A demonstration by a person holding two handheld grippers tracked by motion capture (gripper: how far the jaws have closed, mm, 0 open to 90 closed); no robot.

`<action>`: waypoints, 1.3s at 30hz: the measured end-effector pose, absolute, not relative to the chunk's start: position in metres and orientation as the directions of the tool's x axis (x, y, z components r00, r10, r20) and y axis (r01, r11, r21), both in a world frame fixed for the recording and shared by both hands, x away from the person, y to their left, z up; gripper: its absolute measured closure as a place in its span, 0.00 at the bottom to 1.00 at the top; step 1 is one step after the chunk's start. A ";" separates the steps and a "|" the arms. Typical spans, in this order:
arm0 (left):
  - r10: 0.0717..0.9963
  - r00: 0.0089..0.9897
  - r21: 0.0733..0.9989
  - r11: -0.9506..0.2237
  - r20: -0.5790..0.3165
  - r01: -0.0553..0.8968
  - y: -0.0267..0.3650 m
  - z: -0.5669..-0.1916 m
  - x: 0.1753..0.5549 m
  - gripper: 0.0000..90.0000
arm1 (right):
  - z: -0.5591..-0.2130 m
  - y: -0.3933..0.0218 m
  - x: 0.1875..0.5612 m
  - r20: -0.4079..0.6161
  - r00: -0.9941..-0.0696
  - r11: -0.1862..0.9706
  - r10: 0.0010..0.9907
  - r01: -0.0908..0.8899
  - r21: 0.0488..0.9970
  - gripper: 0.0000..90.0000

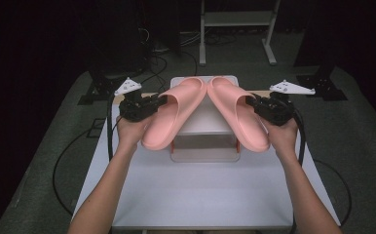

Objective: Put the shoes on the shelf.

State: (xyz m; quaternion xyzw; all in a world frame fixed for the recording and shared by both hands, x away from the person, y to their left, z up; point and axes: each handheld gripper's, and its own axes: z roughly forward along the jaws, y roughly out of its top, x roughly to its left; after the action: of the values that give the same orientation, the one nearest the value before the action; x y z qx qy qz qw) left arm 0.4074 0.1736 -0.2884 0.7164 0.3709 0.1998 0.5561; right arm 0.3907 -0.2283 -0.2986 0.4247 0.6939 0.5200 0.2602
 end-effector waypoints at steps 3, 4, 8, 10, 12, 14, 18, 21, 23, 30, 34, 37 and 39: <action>0.757 0.642 0.944 -0.110 -0.124 0.311 0.173 -0.288 0.410 0.82 | -0.299 -0.228 0.394 0.089 -0.501 0.092 0.861 0.325 0.941 0.86; 0.758 0.640 0.943 -0.108 -0.126 0.314 0.172 -0.288 0.411 0.82 | -0.300 -0.228 0.394 0.087 -0.500 0.093 0.862 0.325 0.941 0.86; 0.760 0.638 0.943 -0.110 -0.124 0.315 0.171 -0.287 0.414 0.82 | -0.298 -0.227 0.396 0.084 -0.493 0.096 0.866 0.328 0.940 0.85; 0.760 0.637 0.943 -0.108 -0.125 0.315 0.170 -0.287 0.416 0.82 | -0.297 -0.226 0.397 0.083 -0.489 0.096 0.868 0.330 0.939 0.85; 0.760 0.637 0.943 -0.106 -0.128 0.316 0.170 -0.286 0.418 0.82 | -0.296 -0.226 0.399 0.083 -0.487 0.095 0.869 0.330 0.939 0.85; 0.761 0.636 0.942 -0.110 -0.125 0.316 0.170 -0.286 0.420 0.82 | -0.295 -0.226 0.401 0.085 -0.483 0.093 0.872 0.333 0.938 0.85; 0.766 0.630 0.942 -0.102 -0.131 0.319 0.170 -0.286 0.423 0.82 | -0.294 -0.224 0.405 0.080 -0.477 0.097 0.875 0.334 0.938 0.85; 0.767 0.628 0.941 -0.102 -0.132 0.322 0.170 -0.287 0.427 0.82 | -0.294 -0.224 0.409 0.086 -0.474 0.093 0.876 0.342 0.935 0.85; 0.768 0.626 0.940 -0.100 -0.135 0.327 0.170 -0.288 0.430 0.82 | -0.295 -0.223 0.411 0.092 -0.472 0.091 0.877 0.350 0.932 0.85; 0.769 0.623 0.937 -0.099 -0.141 0.334 0.168 -0.291 0.436 0.82 | -0.294 -0.224 0.419 0.084 -0.470 0.099 0.879 0.352 0.931 0.85; 0.772 0.618 0.936 -0.094 -0.147 0.340 0.166 -0.292 0.442 0.81 | -0.294 -0.223 0.424 0.081 -0.461 0.101 0.884 0.356 0.929 0.85; 0.772 0.615 0.931 -0.090 -0.158 0.352 0.166 -0.294 0.446 0.81 | -0.295 -0.222 0.428 0.079 -0.457 0.102 0.886 0.359 0.928 0.85; 0.774 0.612 0.929 -0.087 -0.164 0.359 0.166 -0.295 0.448 0.81 | -0.296 -0.221 0.430 0.083 -0.454 0.099 0.887 0.363 0.927 0.85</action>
State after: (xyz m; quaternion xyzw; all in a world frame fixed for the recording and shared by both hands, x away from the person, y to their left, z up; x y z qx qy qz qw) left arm 0.4481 0.1661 -0.2945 0.7123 0.3976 0.1898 0.5463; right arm 0.4301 -0.2213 -0.2955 0.4509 0.6927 0.4973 0.2635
